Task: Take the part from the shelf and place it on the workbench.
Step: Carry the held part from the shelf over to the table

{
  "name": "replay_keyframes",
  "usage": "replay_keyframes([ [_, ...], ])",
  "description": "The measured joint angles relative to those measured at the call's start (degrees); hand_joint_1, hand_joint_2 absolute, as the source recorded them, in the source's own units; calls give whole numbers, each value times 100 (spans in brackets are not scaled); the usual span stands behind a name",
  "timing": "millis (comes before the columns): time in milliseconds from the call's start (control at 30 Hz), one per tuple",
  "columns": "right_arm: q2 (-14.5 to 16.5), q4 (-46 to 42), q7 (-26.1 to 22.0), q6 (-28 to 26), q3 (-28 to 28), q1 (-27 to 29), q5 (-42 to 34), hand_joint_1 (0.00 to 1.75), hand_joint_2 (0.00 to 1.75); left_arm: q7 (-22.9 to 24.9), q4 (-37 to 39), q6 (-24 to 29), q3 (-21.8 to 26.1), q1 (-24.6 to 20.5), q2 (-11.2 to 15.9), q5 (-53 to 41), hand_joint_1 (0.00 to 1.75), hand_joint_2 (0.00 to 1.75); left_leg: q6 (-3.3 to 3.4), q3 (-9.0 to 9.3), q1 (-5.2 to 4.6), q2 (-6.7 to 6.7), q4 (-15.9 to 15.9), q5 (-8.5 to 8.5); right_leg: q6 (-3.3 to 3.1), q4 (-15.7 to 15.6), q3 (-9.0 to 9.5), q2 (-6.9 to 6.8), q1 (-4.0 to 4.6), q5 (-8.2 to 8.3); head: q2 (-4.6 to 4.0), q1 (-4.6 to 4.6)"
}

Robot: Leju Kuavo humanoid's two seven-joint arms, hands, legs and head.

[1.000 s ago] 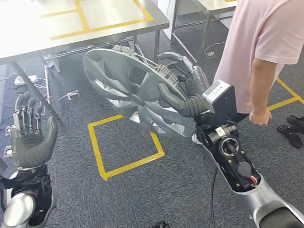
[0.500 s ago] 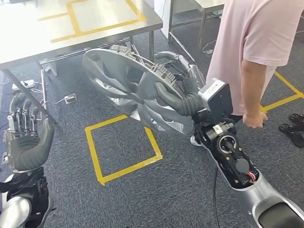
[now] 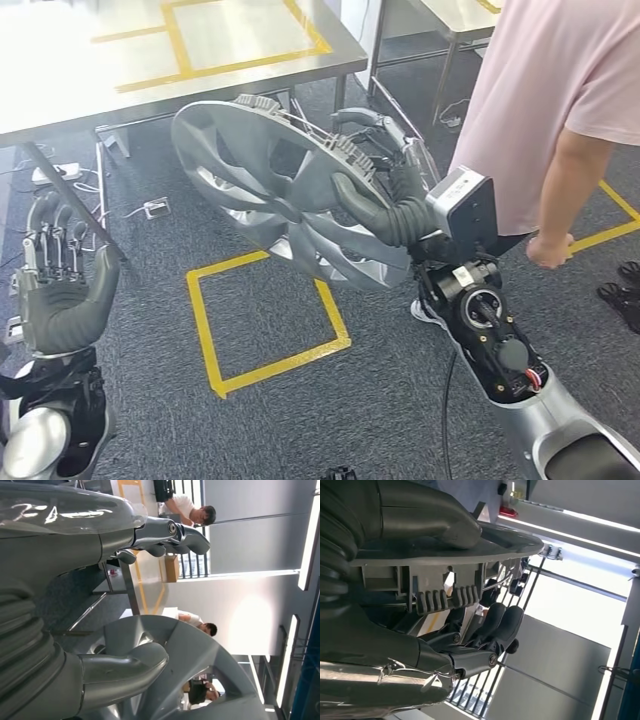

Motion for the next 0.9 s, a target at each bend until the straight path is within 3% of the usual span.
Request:
replay_keyframes([
  [67,0,1,1,0,-2,5,0,175,175,-1,1,-2,0,5,0,0,0,175,-28,127,1,-26,2,-95,-25,-788,282,5,-5,540,-1,53],
  [100,0,-1,1,-1,-3,2,0,175,175,0,2,-3,0,2,1,1,0,175,-51,161,-7,-38,11,-132,-48,-1152,442,10,7,714,-1,64],
  [167,0,-8,-1,-3,-3,-4,-1,175,175,-1,3,-4,0,1,1,2,0,175,-97,145,-17,-46,24,-165,-112,-1484,599,22,37,743,-1,77],
  [267,0,-18,2,-5,-4,-4,1,175,175,-2,-1,-4,0,0,2,1,0,175,-176,96,-18,-32,101,-226,-198,-1581,670,22,18,676,0,57],
  [333,0,-20,-1,-7,-5,-5,1,175,175,-4,-4,-4,0,-10,4,2,0,175,-239,-153,-6,-4,595,-424,-259,-1616,743,11,-8,641,0,10],
  [400,0,-20,-7,-11,-3,-7,0,175,175,-3,-3,-4,0,-8,7,14,0,175,-280,-679,16,12,1452,-675,-298,-1618,792,1,-7,588,0,-56],
  [433,0,-20,-7,-13,-2,-4,0,175,175,-2,-1,-4,0,0,10,22,0,175,-292,-915,27,17,1763,-711,-304,-1618,822,-1,-8,557,0,-79],
  [467,0,-20,-5,-14,-1,0,0,175,175,-1,1,-4,0,6,12,30,0,175,-297,-1052,35,21,1883,-659,-301,-1618,853,-1,-10,528,0,-96],
  [500,0,-20,-3,-16,-1,4,0,175,175,-1,2,-4,0,8,15,34,0,175,-295,-1045,43,25,1717,-466,-291,-1617,900,1,-14,491,0,-113],
  [567,0,-20,-4,-17,-1,2,-2,175,175,-1,3,-4,0,3,16,38,0,175,-278,-759,55,40,918,51,-248,-1618,1006,7,-17,403,0,-147],
  [600,0,-20,-7,-21,-1,-4,-3,175,175,-2,3,-4,-1,-6,16,39,0,175,-260,-579,53,43,491,231,-215,-1613,1050,14,-6,348,0,-170],
  [633,0,-20,-8,-25,-1,-14,-4,175,175,-3,5,-4,-2,-13,16,43,0,175,-240,-463,44,44,237,298,-183,-1619,1078,19,2,309,0,-175],
  [733,0,-20,-9,-40,-3,-30,-4,175,175,-5,10,-1,-3,-25,16,56,0,175,-141,-339,37,29,73,210,-83,-1602,1131,21,11,257,0,-148],
  [800,0,-20,-8,-48,-6,-29,-4,175,175,-6,11,4,-2,-30,16,59,0,175,-64,-242,40,25,54,153,-40,-1335,1028,10,-1,135,-1,-111],
  [900,0,-20,-11,-50,-4,-22,-4,175,175,-7,11,5,-3,-29,15,59,0,175,7,-123,12,23,49,54,-26,-190,377,5,3,-269,-1,-27],
])
